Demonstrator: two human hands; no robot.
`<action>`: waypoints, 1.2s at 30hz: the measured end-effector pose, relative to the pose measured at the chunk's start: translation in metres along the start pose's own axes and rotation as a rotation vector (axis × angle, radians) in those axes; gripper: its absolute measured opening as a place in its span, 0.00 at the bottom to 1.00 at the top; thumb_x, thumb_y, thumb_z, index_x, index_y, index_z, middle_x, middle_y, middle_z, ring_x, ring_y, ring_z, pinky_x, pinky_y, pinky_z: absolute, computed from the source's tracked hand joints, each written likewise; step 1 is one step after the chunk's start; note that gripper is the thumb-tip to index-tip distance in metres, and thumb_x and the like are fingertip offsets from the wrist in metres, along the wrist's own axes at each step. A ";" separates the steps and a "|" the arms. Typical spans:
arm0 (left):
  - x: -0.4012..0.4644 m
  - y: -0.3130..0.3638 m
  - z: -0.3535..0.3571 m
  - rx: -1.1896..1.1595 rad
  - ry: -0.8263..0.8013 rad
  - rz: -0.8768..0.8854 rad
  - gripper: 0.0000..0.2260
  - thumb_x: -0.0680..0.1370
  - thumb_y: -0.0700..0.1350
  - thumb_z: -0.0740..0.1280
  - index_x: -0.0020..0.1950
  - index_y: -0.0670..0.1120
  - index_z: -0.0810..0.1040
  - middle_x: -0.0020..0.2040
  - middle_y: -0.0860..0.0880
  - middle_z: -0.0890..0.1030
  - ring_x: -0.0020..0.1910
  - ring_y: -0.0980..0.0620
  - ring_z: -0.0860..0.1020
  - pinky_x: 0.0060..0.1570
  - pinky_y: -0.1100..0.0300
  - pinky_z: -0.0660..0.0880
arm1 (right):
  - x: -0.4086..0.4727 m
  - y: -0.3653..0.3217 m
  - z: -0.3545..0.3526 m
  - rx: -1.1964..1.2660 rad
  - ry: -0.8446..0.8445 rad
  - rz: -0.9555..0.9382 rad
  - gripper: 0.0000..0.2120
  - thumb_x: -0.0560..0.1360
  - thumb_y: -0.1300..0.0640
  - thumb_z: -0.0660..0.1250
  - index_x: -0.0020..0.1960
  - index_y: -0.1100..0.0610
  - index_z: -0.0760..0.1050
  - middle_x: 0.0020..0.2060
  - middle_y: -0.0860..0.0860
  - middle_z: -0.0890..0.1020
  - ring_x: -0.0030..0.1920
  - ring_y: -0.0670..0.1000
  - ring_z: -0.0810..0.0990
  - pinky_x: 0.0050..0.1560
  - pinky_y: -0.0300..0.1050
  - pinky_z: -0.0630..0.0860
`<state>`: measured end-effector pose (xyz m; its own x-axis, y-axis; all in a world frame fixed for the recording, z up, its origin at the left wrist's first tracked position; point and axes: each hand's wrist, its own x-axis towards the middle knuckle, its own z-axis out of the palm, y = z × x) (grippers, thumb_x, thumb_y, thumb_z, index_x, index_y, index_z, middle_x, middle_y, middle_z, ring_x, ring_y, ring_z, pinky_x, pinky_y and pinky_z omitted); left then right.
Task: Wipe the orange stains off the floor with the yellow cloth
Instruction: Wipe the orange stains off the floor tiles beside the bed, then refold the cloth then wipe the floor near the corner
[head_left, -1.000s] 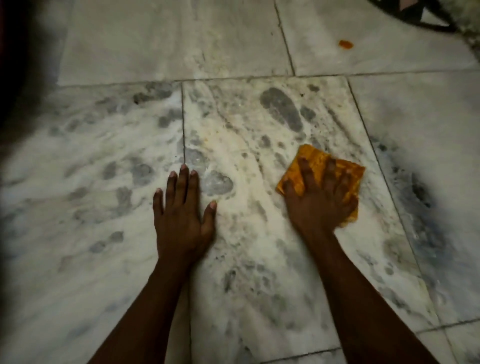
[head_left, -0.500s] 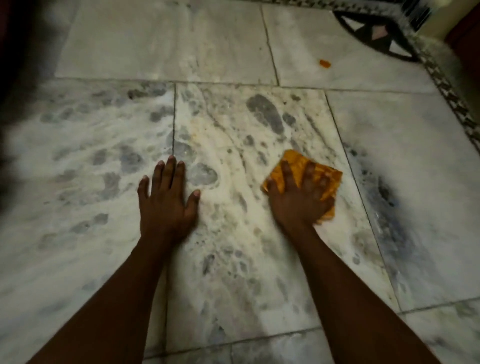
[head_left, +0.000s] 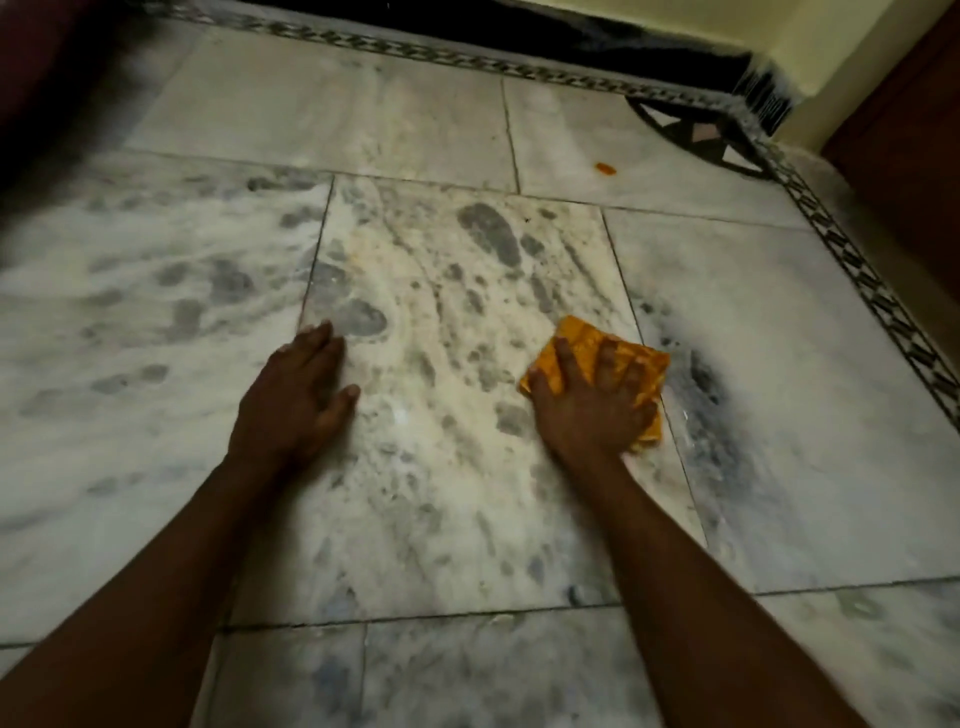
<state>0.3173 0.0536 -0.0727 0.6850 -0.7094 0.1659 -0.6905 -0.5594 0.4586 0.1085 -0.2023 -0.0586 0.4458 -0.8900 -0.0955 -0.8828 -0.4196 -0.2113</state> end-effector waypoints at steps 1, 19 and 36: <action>-0.008 0.005 0.004 0.010 -0.017 -0.006 0.37 0.78 0.65 0.55 0.81 0.44 0.68 0.83 0.46 0.65 0.82 0.45 0.64 0.80 0.47 0.61 | -0.012 -0.015 0.007 -0.009 0.015 -0.057 0.31 0.79 0.27 0.50 0.81 0.30 0.53 0.86 0.50 0.50 0.85 0.64 0.45 0.78 0.76 0.46; -0.161 0.115 0.036 0.001 -0.095 -0.142 0.39 0.78 0.66 0.49 0.85 0.46 0.58 0.85 0.49 0.51 0.85 0.47 0.51 0.81 0.48 0.49 | -0.141 0.096 0.003 -0.023 0.007 -0.775 0.31 0.77 0.25 0.55 0.78 0.28 0.61 0.85 0.47 0.56 0.85 0.60 0.52 0.77 0.71 0.53; -0.188 0.143 0.040 0.085 -0.132 -0.190 0.40 0.77 0.65 0.42 0.86 0.46 0.51 0.86 0.48 0.44 0.85 0.50 0.44 0.83 0.46 0.45 | -0.151 0.119 -0.046 0.785 -0.136 -0.517 0.21 0.80 0.57 0.61 0.71 0.46 0.78 0.64 0.44 0.83 0.64 0.50 0.81 0.66 0.53 0.78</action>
<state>0.0803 0.0902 -0.0736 0.7718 -0.6349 -0.0340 -0.5732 -0.7179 0.3951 -0.0705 -0.1259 -0.0242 0.8108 -0.5782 0.0910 -0.2413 -0.4718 -0.8481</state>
